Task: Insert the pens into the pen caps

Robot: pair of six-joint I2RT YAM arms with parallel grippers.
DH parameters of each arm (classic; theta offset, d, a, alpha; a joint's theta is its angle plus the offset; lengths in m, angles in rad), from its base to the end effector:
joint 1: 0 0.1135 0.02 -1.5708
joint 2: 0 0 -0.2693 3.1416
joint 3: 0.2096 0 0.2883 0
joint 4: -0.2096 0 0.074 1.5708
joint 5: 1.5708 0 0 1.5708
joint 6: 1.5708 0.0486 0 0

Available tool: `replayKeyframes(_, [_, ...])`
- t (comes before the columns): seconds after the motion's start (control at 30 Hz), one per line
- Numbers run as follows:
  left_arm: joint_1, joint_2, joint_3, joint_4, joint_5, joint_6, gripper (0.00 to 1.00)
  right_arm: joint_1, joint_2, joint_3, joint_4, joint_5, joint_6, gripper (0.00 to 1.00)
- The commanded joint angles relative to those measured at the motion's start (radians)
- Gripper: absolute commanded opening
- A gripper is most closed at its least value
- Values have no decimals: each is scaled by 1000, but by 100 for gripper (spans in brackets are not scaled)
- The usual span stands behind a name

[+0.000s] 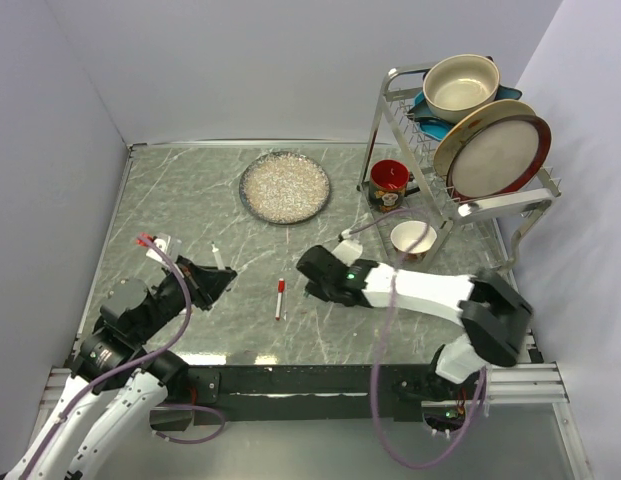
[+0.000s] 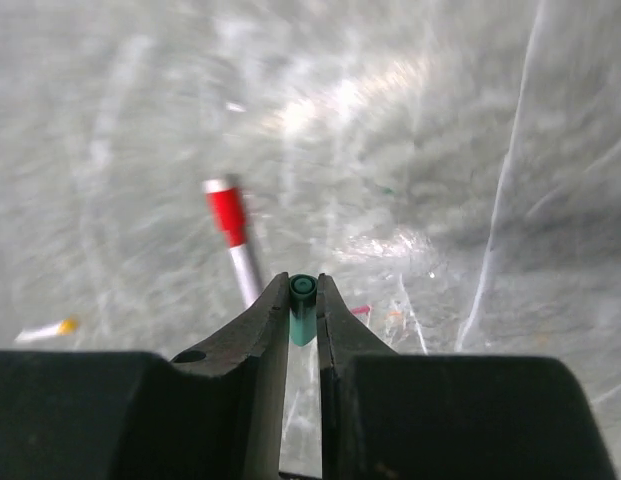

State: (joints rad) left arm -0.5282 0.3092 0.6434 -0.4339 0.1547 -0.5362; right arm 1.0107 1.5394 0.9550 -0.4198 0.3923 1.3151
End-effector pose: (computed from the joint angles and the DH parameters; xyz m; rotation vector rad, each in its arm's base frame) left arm 0.1099 -0.0728 0.3325 0.1159 1.7522 -0.9214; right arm 0.1983 0.2813 0.1768 0.5271 2.4730 0.4756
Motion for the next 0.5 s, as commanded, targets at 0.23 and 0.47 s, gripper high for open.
replayKeyframes(0.23, [-4,162,16,108,342,-51,1,12,-438,-177,407,-110,-546,0])
replayKeyframes(0.47, [-6,154,-119,277,464,-153,1,19,-539,-102,427,-194,-611,0])
